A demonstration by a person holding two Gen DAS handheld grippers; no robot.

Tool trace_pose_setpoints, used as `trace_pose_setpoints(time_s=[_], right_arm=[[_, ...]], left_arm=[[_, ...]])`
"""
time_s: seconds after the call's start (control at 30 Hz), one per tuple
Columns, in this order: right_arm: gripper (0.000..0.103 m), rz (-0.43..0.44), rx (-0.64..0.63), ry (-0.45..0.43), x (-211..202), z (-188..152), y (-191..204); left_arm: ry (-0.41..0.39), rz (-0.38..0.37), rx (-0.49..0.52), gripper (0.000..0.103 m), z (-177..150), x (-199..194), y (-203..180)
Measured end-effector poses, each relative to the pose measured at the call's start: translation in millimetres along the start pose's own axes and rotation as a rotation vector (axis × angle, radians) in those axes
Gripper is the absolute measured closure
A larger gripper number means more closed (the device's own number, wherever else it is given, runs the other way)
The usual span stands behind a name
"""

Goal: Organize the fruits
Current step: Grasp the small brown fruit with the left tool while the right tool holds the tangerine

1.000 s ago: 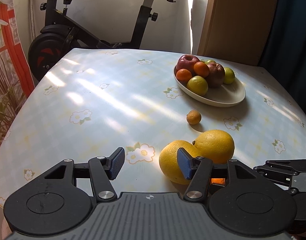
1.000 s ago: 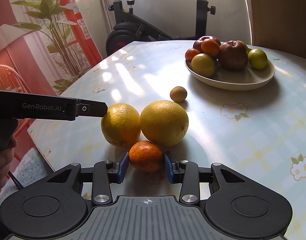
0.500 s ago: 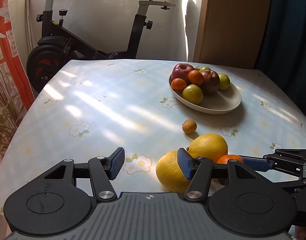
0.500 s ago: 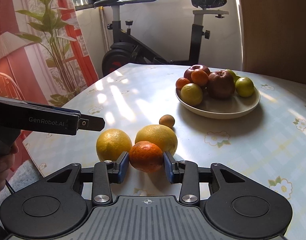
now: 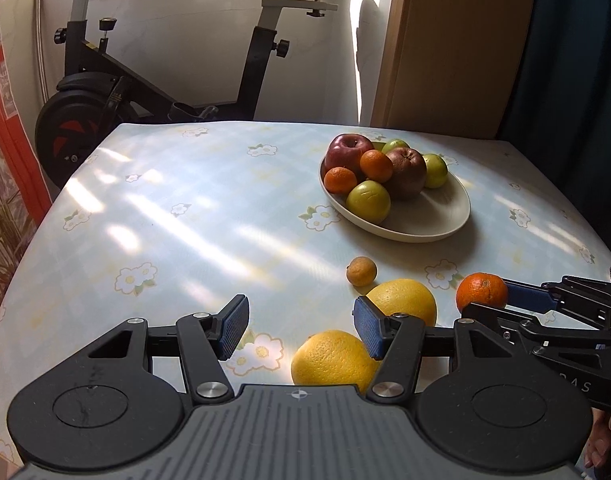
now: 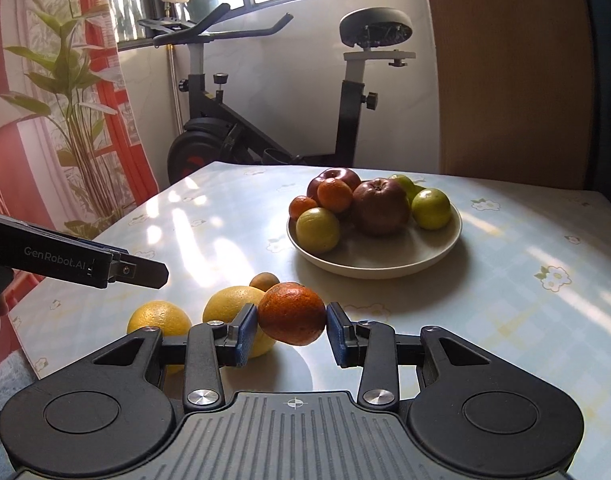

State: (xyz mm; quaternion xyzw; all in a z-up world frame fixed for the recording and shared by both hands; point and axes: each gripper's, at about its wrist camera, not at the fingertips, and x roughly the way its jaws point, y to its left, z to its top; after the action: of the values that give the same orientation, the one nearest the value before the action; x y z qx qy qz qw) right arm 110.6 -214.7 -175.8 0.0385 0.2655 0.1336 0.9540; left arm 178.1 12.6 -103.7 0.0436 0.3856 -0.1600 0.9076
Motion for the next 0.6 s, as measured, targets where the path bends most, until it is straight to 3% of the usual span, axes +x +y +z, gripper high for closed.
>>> trace_pose_setpoints(time_s=[0.23,0.6], right_arm=[[0.068,-0.034,0.035,-0.026,1,5,-21],[0.068,-0.063,0.094,-0.026,3,4,-47]], left_arm=[[0.093,-0.123,-0.051,0.043,33,35,4],[0.243,-0.19,-0.064,0.054,55,107,-13]])
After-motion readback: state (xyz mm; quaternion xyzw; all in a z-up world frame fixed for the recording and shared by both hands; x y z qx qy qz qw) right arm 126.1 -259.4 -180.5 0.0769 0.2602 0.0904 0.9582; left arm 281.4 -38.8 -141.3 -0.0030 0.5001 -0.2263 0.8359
